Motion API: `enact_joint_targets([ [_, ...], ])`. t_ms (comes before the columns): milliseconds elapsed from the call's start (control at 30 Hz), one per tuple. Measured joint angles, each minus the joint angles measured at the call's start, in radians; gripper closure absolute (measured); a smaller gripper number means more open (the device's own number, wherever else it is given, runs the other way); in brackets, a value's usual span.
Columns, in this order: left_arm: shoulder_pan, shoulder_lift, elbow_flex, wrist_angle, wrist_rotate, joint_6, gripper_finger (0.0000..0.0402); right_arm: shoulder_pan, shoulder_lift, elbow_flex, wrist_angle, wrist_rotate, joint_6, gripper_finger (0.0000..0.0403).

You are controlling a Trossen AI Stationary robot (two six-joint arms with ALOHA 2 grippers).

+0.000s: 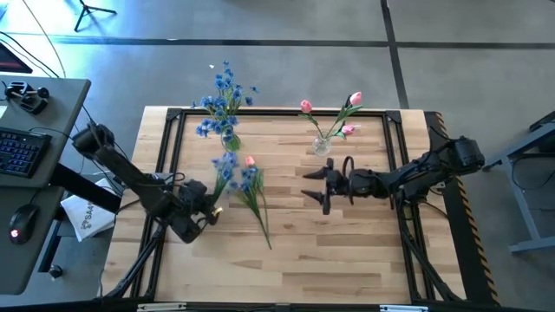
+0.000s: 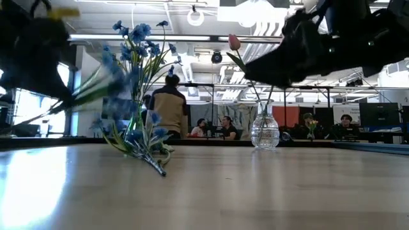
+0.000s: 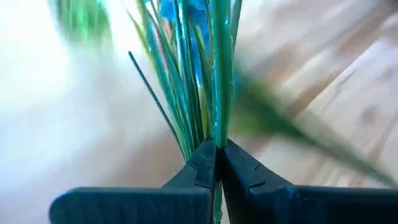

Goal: Sort flowers into vase by color
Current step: Put the left blue flowers into the green vase

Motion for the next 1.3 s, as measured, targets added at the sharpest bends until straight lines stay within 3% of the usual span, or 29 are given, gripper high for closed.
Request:
enact_joint_targets([
  [100,-0.014,-0.021,0.02,0.047,-0.219,0.209,0.04,0.0,0.0,0.046,-0.014,-0.087,-0.056,0.016],
  [200,-0.02,-0.046,0.024,0.159,-0.414,0.439,0.0401,0.0,0.0,0.109,-0.078,-0.086,-0.103,0.016],
  [267,-0.014,-0.057,0.024,0.23,-0.494,0.584,0.0401,0.0,0.0,0.157,-0.133,-0.082,-0.132,0.016],
  [333,-0.002,-0.077,0.024,0.271,-0.495,0.69,0.0401,0.0,0.0,0.198,-0.183,-0.077,-0.156,0.016],
  [467,0.025,-0.144,0.0,0.347,-0.435,0.849,0.0401,0.0,0.001,0.255,-0.232,-0.072,-0.181,0.016],
  [533,0.04,-0.182,-0.042,0.473,-0.35,0.993,0.0401,0.0,0.001,0.265,-0.24,-0.072,-0.2,0.016],
  [600,0.071,-0.213,-0.099,0.715,-0.2,1.202,0.0401,0.0,0.001,0.268,-0.242,-0.071,-0.206,0.016],
  [733,0.18,-0.226,-0.253,1.345,0.266,1.704,0.0402,0.0,0.001,0.268,-0.249,-0.071,-0.21,0.016],
  [800,0.245,-0.219,-0.307,1.562,0.388,1.901,0.0401,0.0,0.001,0.268,-0.258,-0.071,-0.21,0.016],
  [900,0.339,-0.22,-0.338,1.69,0.291,2.162,0.0402,0.0,0.001,0.268,-0.279,-0.071,-0.199,0.016],
  [1000,0.431,-0.219,-0.326,1.687,0.14,2.384,0.0401,0.0,0.001,0.269,-0.301,-0.064,-0.193,0.016],
  [1067,0.512,-0.219,-0.312,1.699,0.133,2.433,0.0401,0.0,0.001,0.269,-0.31,-0.041,-0.192,0.016],
  [1300,0.852,-0.233,-0.311,1.741,0.521,2.377,0.0401,0.0,0.001,0.269,-0.313,0.027,-0.179,0.016],
])
